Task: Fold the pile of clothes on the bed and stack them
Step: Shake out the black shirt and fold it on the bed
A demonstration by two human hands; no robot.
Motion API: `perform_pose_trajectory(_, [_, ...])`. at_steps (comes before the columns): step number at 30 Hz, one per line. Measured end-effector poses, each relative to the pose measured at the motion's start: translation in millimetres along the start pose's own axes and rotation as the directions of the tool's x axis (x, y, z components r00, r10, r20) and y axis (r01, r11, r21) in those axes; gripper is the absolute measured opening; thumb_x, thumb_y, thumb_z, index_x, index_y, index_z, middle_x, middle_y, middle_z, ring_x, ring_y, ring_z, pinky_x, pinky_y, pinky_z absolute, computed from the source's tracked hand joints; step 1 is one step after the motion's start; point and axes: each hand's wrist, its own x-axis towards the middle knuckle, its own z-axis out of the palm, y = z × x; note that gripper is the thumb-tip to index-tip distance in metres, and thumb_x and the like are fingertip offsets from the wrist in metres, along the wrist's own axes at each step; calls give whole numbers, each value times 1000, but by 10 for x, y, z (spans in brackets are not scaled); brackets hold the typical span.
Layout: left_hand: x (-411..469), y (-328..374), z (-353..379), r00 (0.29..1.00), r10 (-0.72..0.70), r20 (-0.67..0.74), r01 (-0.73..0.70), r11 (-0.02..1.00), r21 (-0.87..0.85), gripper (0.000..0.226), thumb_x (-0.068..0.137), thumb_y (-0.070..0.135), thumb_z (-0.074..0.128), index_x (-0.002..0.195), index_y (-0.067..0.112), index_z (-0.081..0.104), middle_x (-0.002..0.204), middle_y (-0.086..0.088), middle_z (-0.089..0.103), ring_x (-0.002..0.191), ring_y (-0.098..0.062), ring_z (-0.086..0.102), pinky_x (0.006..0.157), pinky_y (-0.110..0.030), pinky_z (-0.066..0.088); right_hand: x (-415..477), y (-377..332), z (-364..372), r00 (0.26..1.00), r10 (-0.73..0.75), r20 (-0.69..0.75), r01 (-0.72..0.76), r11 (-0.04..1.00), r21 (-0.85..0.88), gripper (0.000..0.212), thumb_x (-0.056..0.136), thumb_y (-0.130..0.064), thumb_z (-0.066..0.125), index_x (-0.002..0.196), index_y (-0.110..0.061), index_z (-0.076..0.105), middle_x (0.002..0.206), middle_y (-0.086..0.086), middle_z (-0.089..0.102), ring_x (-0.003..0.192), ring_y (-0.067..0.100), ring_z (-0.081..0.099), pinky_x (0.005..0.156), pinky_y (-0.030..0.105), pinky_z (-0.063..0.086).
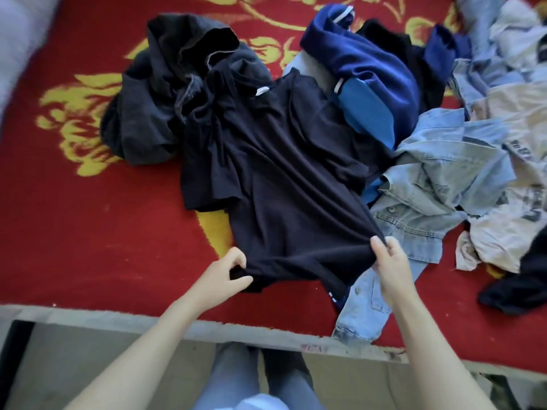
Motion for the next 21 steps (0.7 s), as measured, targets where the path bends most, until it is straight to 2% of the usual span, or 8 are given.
perform_pose_trajectory(2, [-182,-60,-32,999,-36,-33,36,999,0,38,82,8,59,101,36,42,75,3,54,63,-9,47,60,-19,36,-2,-21,-191,998,-55,-11,50,971,-232,23,97,-20,49,76,-16,39,70,0,41,69,16,40,60,31,29])
perform_pose_trajectory(4, [-290,-185,54,993,-80,-89,97,970,221,47,81,6,55,117,34,45,81,3,56,72,-15,52,62,-25,39,6,27,-326,995,-86,-57,45,860,-509,18,95,-21,51,86,-11,40,78,4,49,78,25,47,62,36,31])
perform_pose_trajectory(6, [-360,-291,237,972,-117,-204,196,880,432,31,83,8,52,111,21,54,94,-1,58,87,-22,55,70,-32,41,3,165,-412,987,-25,-158,-85,755,-650,15,94,-22,52,97,-10,43,98,14,58,94,35,54,70,36,33])
perform_pose_trajectory(9, [-427,-421,588,936,-194,-293,297,883,363,14,84,9,54,83,18,43,83,1,50,80,-23,47,65,-31,33,-46,486,-465,982,103,-157,-186,630,-754,44,90,-23,58,130,-18,41,126,20,52,114,40,49,86,40,39])
perform_pose_trajectory(12, [-445,-528,918,962,-180,-204,236,926,294,34,79,7,56,73,29,30,82,8,41,87,-22,44,68,-31,31,-210,862,-415,980,163,-112,-186,566,-803,67,87,-23,61,144,-20,27,136,20,39,123,38,37,96,41,36])
perform_pose_trajectory(15, [-455,-692,1127,980,-184,-71,197,927,318,38,82,17,59,116,28,46,129,3,41,128,-21,31,104,-33,29,-433,1287,-390,945,292,-149,-296,562,-772,78,86,-26,65,147,-15,17,141,20,32,126,38,34,98,42,35])
perform_pose_trajectory(17, [-402,-769,1144,968,-205,-148,231,956,183,54,87,23,60,137,19,40,150,-2,27,140,-21,17,113,-35,18,-507,1501,-400,910,353,-217,-403,634,-660,84,83,-25,68,148,-11,15,143,23,29,127,41,35,99,45,34])
perform_pose_trajectory(21, [-155,-948,916,833,-422,-359,381,906,-181,54,94,18,51,143,9,32,150,-10,30,139,-28,23,113,-37,19,-425,1666,-434,903,267,-337,-414,750,-516,83,83,-22,68,148,-12,17,142,23,31,125,43,37,97,47,33])
